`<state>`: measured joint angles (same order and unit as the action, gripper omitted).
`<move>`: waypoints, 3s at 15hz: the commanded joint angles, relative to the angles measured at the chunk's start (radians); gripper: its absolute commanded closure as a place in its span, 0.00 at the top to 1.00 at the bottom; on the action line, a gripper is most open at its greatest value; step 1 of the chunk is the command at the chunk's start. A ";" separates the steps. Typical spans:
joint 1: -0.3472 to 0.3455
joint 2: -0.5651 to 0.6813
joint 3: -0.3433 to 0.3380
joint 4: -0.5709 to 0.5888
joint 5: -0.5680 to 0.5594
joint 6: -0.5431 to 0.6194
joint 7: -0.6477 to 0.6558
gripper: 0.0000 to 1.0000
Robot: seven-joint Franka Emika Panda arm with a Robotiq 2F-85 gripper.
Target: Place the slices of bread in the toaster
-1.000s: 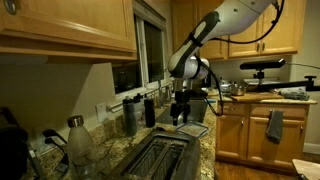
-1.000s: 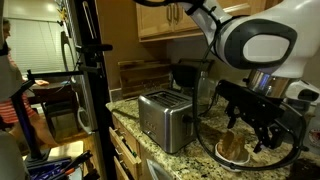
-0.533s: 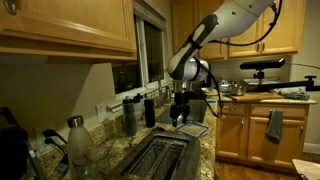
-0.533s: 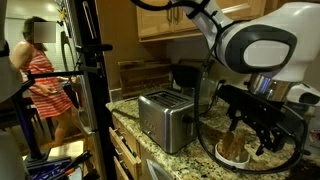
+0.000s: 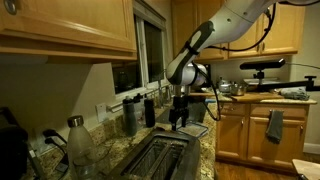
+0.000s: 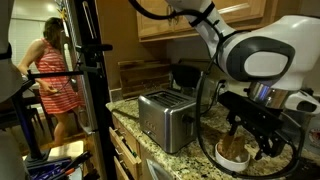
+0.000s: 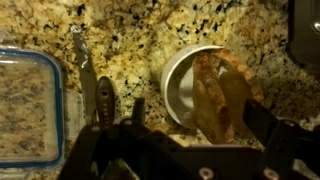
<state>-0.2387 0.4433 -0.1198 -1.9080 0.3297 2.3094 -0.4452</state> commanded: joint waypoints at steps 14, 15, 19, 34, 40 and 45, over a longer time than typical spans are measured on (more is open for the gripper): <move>0.004 0.074 0.056 0.099 -0.074 0.012 0.119 1.00; 0.005 0.074 0.058 0.098 -0.079 0.012 0.122 1.00; 0.006 0.076 0.064 0.101 -0.092 0.009 0.134 1.00; 0.011 0.085 0.045 0.131 -0.174 -0.010 0.197 1.00; 0.011 0.098 0.047 0.131 -0.189 -0.014 0.204 1.00; 0.010 0.100 0.050 0.133 -0.188 -0.012 0.209 0.60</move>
<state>-0.2348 0.5415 -0.0662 -1.7813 0.1652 2.3076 -0.2722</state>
